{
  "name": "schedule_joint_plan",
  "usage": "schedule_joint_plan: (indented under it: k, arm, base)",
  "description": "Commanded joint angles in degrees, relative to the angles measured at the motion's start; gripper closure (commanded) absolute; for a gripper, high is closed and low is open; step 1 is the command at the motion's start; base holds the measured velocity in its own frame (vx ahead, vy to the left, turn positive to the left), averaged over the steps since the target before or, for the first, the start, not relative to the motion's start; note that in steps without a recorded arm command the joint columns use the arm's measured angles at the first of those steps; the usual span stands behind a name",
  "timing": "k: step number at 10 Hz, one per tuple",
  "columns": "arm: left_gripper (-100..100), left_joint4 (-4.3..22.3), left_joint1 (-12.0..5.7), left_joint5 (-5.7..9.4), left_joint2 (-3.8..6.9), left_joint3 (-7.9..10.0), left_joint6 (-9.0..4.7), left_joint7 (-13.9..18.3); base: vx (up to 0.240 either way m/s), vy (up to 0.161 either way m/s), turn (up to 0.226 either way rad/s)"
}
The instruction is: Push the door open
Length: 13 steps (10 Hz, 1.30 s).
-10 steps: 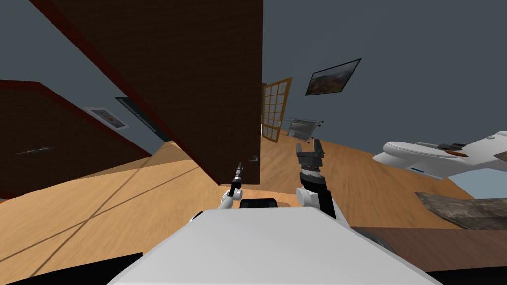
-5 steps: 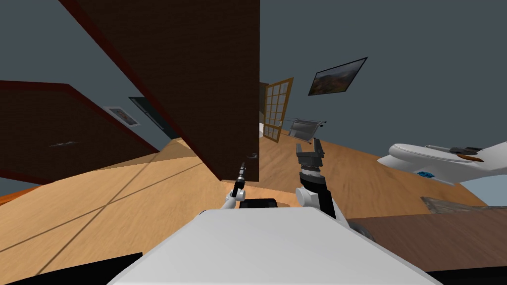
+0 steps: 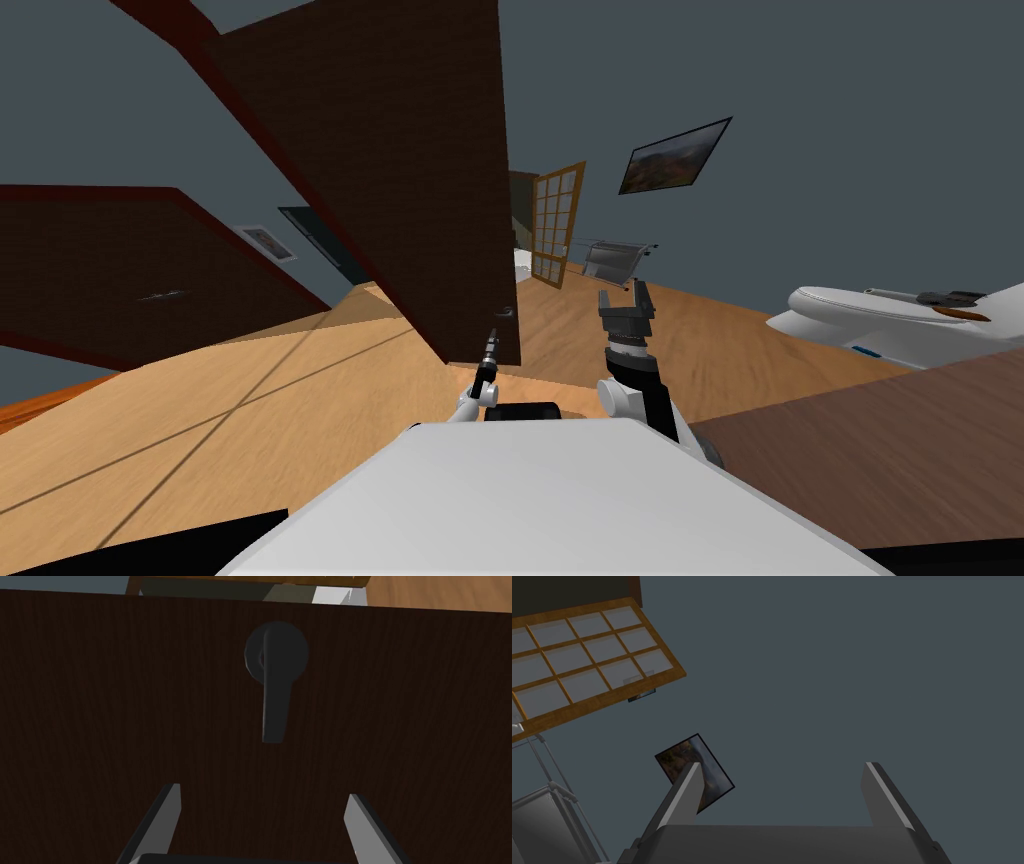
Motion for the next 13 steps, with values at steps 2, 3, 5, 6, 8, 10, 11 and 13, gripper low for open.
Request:
schedule_joint_plan:
  k: [2,3,5,6,8,10,11,13]
  arm:
    - [-100,0.53,-0.32,0.06,1.11,0.09,-0.24,0.01]
    - [-100,0.54,-0.32,0.06,1.41,0.09,-0.25,0.0]
    - [-100,0.57,-0.31,0.1,3.06,0.15,-0.32,-0.06]
    - [-100,0.6,-0.31,0.14,4.26,0.2,-0.39,-0.12]
    - [-100,0.68,-0.29,0.22,5.78,0.32,-0.57,-0.27]
    - [-100,0.74,-0.28,0.29,5.81,0.42,-0.71,-0.39]
    - [-100,0.78,-0.27,0.33,5.32,0.48,-0.8,-0.46]
    - [-100,0.85,-0.26,0.41,3.56,0.58,-0.95,-0.58]
  base:
    - [0.089,0.175,-0.003]
    - [0.117,0.166,-0.003]
    - [0.158,0.147,-0.003]
    - [0.169,0.092,-0.012]
    - [0.182,0.032,-0.016]
    - [0.169,-0.083,-0.016]
    - [0.138,-0.155,-0.018]
    - [0.09,-0.167,-0.024]
